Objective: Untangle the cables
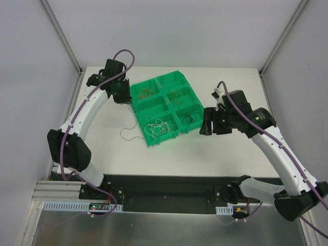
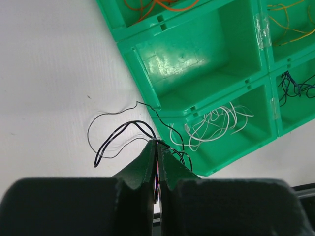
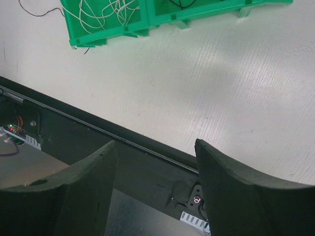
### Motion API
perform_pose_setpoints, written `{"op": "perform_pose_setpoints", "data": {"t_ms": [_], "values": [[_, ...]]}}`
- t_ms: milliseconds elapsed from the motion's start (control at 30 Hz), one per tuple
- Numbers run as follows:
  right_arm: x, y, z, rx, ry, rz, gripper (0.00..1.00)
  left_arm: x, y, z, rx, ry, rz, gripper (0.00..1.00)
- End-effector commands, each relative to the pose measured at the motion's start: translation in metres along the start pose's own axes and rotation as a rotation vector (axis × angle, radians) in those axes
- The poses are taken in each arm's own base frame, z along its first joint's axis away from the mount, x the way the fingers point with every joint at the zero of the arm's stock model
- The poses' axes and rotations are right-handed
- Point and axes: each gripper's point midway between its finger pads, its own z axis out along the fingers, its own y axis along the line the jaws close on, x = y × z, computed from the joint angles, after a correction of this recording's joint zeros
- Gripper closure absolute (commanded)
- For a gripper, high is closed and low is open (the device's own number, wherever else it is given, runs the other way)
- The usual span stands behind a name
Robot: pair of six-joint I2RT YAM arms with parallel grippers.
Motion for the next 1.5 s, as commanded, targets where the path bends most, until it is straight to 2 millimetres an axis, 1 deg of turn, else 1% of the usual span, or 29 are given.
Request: {"op": "perform_pose_setpoints", "data": {"t_ms": [0, 100, 133, 167, 200, 267, 300, 367, 400, 467, 500, 600, 633, 667, 767, 833, 867, 933, 1000, 1100, 1133, 1267, 1333, 1400, 1467], "values": [[-0.013, 0.005, -0.011, -0.011, -0.057, 0.001, 0.34, 0.029, 0.010, 0.004, -0.012, 0.103, -0.107, 1.00], [-0.011, 0.005, -0.010, -0.015, -0.052, 0.006, 0.34, 0.057, 0.023, 0.014, -0.040, 0.166, -0.143, 1.00], [-0.011, 0.005, -0.010, -0.017, -0.053, 0.007, 0.34, 0.065, 0.027, 0.015, -0.051, 0.180, -0.145, 0.99], [-0.011, 0.006, -0.010, -0.021, -0.052, 0.007, 0.34, 0.075, 0.032, 0.018, -0.066, 0.194, -0.146, 0.92], [-0.010, 0.006, -0.010, -0.023, -0.049, 0.007, 0.33, 0.085, 0.038, 0.022, -0.081, 0.206, -0.153, 0.84], [-0.008, 0.006, -0.008, -0.029, -0.045, 0.012, 0.34, 0.102, 0.042, 0.028, -0.075, 0.231, -0.184, 0.80], [-0.007, 0.007, -0.007, -0.032, -0.041, 0.012, 0.34, 0.106, 0.043, 0.032, -0.067, 0.231, -0.198, 0.77], [-0.007, 0.008, -0.005, -0.038, -0.032, 0.013, 0.34, 0.120, 0.046, 0.038, -0.071, 0.253, -0.229, 0.64], [-0.007, 0.009, -0.006, -0.042, -0.034, 0.013, 0.34, 0.123, 0.045, 0.040, -0.065, 0.257, -0.246, 0.60], [-0.008, 0.010, -0.005, -0.045, -0.031, 0.013, 0.33, 0.124, 0.043, 0.038, -0.056, 0.244, -0.262, 0.56], [-0.009, 0.010, -0.006, -0.047, -0.032, 0.011, 0.34, 0.125, 0.044, 0.037, -0.060, 0.236, -0.270, 0.51], [-0.009, 0.010, -0.006, -0.046, -0.036, 0.013, 0.33, 0.118, 0.043, 0.028, -0.053, 0.194, -0.268, 0.27], [-0.009, 0.010, -0.006, -0.045, -0.038, 0.012, 0.34, 0.115, 0.042, 0.025, -0.053, 0.181, -0.270, 0.21], [-0.009, 0.010, -0.006, -0.043, -0.037, 0.012, 0.34, 0.114, 0.042, 0.022, -0.054, 0.167, -0.280, 0.13], [-0.006, 0.009, -0.004, -0.042, -0.028, 0.014, 0.34, 0.105, 0.045, 0.009, -0.103, 0.125, -0.342, 0.01], [-0.007, 0.009, -0.003, -0.046, -0.028, 0.016, 0.34, 0.103, 0.051, -0.001, -0.169, 0.121, -0.430, 0.01], [-0.007, 0.009, -0.003, -0.045, -0.030, 0.017, 0.34, 0.105, 0.050, -0.006, -0.186, 0.138, -0.476, 0.01], [-0.007, 0.009, -0.002, -0.046, -0.026, 0.015, 0.34, 0.109, 0.042, -0.015, -0.176, 0.175, -0.578, 0.01], [-0.006, 0.009, 0.000, -0.045, -0.020, 0.013, 0.34, 0.115, 0.029, -0.021, -0.136, 0.211, -0.694, 0.01], [-0.005, 0.008, 0.002, -0.045, -0.012, 0.016, 0.34, 0.131, 0.020, -0.023, -0.111, 0.239, -0.890, 0.01], [-0.005, 0.010, 0.002, -0.050, -0.015, 0.014, 0.34, 0.134, 0.020, -0.020, -0.105, 0.229, -0.928, 0.01], [-0.007, 0.011, 0.004, -0.055, -0.015, 0.013, 0.34, 0.121, 0.037, 0.002, -0.164, 0.179, -1.063, 0.01], [-0.008, 0.011, 0.003, -0.056, -0.019, 0.012, 0.34, 0.112, 0.045, 0.016, -0.198, 0.193, -1.085, 0.01], [-0.009, 0.010, 0.002, -0.051, -0.023, 0.011, 0.34, 0.100, 0.053, 0.030, -0.238, 0.192, -1.049, 0.01], [-0.008, 0.008, 0.000, -0.041, -0.025, 0.008, 0.34, 0.092, 0.063, 0.047, -0.284, 0.205, -1.025, 0.01]]}}
